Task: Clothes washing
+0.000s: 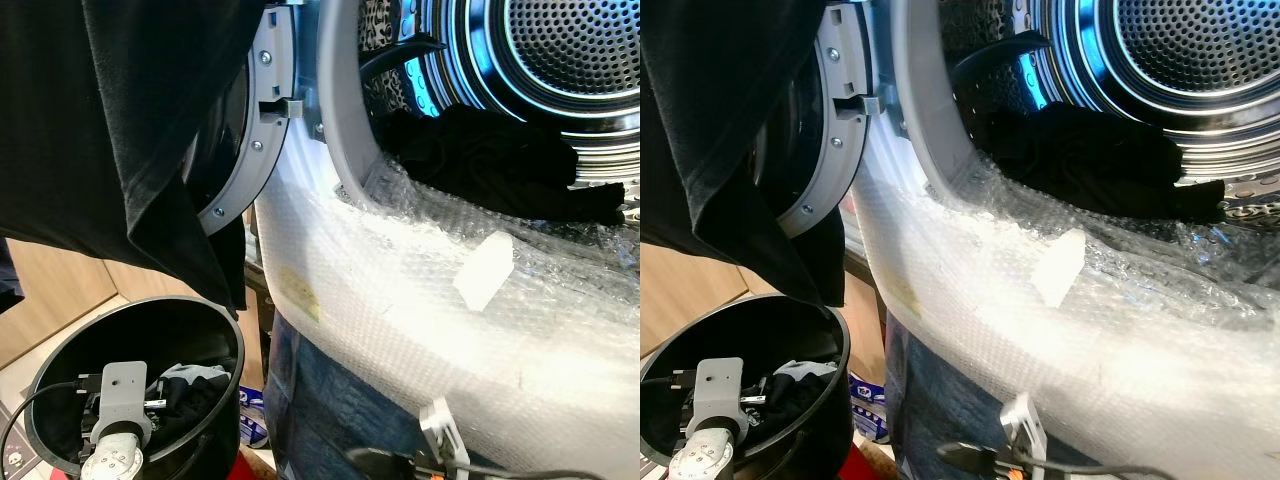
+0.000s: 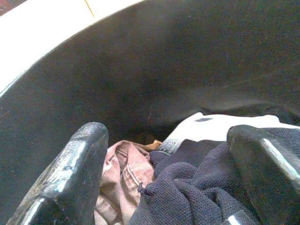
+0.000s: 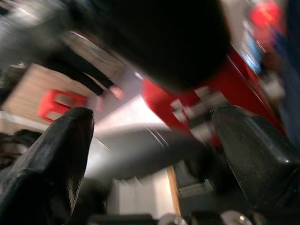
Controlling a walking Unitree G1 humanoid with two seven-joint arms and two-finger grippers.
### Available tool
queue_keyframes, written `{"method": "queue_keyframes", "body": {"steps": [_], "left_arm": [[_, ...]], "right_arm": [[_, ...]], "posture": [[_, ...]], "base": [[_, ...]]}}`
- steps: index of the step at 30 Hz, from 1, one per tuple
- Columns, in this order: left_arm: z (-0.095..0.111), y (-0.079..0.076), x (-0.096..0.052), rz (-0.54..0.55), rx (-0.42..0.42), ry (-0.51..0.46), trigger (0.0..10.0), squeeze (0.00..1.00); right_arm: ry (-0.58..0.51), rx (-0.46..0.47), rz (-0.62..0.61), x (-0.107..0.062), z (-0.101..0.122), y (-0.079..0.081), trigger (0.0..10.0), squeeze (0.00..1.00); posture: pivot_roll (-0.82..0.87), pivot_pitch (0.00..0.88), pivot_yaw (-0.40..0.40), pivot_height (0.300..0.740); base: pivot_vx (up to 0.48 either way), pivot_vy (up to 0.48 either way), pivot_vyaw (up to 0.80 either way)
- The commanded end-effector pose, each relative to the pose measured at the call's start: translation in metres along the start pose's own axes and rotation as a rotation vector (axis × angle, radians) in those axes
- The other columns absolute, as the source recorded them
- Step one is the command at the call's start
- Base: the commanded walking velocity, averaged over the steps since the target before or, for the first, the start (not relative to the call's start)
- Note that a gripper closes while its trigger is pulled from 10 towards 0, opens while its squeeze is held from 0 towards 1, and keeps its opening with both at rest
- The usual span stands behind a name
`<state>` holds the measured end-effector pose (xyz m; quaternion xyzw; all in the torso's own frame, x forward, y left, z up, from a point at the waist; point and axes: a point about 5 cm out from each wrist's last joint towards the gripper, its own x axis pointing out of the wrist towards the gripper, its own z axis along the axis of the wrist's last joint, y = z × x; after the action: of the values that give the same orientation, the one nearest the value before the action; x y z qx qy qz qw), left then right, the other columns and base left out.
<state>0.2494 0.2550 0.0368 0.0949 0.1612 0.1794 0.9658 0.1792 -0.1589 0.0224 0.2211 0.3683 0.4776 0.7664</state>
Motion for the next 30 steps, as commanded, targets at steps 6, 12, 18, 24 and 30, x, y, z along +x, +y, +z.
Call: {"method": "queue_keyframes", "body": {"steps": [6,12,18,24,30], "left_arm": [[-0.016,0.002,-0.005,0.014,0.000,0.073,10.0,0.00],[-0.016,0.002,-0.005,0.014,-0.003,0.072,10.0,0.00],[-0.015,0.002,-0.007,0.014,-0.011,0.064,10.0,0.00],[0.001,0.008,-0.014,0.053,-0.039,-0.044,10.0,0.00],[0.022,0.031,-0.024,0.153,-0.195,-0.108,10.0,0.00]], "right_arm": [[0.183,0.012,-0.430,-0.005,-0.062,-0.057,10.0,0.00],[0.222,0.103,-0.738,-0.007,-0.093,-0.074,10.0,0.00],[0.093,0.253,-1.059,-0.017,-0.090,-0.088,10.0,0.00],[0.139,0.292,-1.199,-0.019,-0.100,-0.089,10.0,0.00],[0.165,0.284,-1.250,-0.018,-0.103,-0.088,10.0,0.00]], "posture": [[0.02,0.060,-0.049,0.740],[0.03,0.061,-0.048,0.740],[0.03,0.067,-0.042,0.740],[0.04,0.072,-0.036,0.740],[0.05,0.076,-0.034,0.740]], "base": [[0.000,0.000,0.00],[0.000,0.000,0.00],[0.000,0.000,0.00],[0.000,0.000,0.00],[0.000,0.000,0.00]]}}
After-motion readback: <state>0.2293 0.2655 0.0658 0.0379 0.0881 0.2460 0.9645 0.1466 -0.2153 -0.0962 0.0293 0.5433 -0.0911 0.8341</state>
